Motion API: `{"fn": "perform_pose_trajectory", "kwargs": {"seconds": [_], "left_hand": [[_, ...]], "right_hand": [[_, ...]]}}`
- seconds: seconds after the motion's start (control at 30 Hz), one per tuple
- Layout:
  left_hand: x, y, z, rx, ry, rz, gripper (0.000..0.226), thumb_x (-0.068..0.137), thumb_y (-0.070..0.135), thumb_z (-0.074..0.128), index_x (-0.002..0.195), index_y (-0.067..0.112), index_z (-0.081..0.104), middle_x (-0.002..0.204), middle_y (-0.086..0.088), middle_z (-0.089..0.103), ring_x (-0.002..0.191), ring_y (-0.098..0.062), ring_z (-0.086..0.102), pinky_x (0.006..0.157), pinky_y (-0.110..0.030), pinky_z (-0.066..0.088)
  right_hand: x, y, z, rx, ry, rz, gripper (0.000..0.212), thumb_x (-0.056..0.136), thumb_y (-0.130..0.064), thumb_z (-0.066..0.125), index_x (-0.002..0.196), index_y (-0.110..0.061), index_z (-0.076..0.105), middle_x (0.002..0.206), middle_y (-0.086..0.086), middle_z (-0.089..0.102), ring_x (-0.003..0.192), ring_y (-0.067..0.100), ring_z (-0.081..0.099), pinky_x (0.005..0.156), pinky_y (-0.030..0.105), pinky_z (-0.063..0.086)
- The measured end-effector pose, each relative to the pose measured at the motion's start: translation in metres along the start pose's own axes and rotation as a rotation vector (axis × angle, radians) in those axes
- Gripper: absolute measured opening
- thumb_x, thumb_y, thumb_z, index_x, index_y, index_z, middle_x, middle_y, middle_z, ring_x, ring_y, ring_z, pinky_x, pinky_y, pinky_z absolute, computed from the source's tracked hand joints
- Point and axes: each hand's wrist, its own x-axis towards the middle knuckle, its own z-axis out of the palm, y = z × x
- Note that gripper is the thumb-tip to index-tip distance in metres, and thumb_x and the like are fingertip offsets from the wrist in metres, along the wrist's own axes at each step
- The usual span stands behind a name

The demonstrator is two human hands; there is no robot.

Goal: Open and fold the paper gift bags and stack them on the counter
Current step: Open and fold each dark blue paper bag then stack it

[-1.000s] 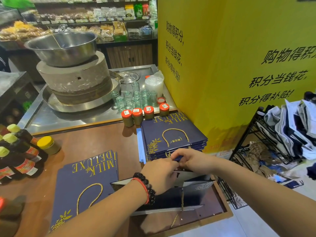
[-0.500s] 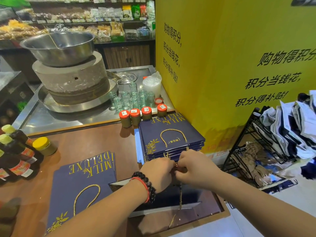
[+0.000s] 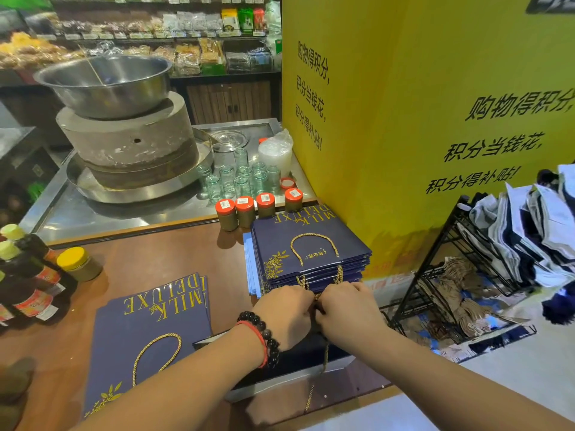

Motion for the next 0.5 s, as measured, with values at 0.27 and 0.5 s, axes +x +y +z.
{"fn": "perform_pose_trajectory", "kwargs": {"seconds": [0.27,0.5], "left_hand": [[0.001,0.002,0.001,0.056,0.006,-0.002,0.015,0.098,0.020,0.043,0.102,0.014,0.056,0.106,-0.007,0.055,0.102,-0.026,0.055,0.078,-0.032,0.039],[0.001,0.003,0.000,0.082,0.005,-0.037,0.017,0.098,0.021,0.043,0.107,0.013,0.056,0.108,-0.007,0.055,0.103,-0.026,0.055,0.078,-0.033,0.041]], "right_hand": [[0.000,0.004,0.009,0.096,0.058,-0.004,0.038,0.093,-0.039,0.039,0.087,-0.021,0.072,0.092,-0.009,0.059,0.092,0.014,0.051,0.096,0.035,0.031],[-0.001,0.006,0.012,0.132,0.071,-0.031,0.040,0.095,-0.040,0.039,0.096,-0.024,0.075,0.097,-0.010,0.059,0.098,0.011,0.050,0.097,0.032,0.026]]}}
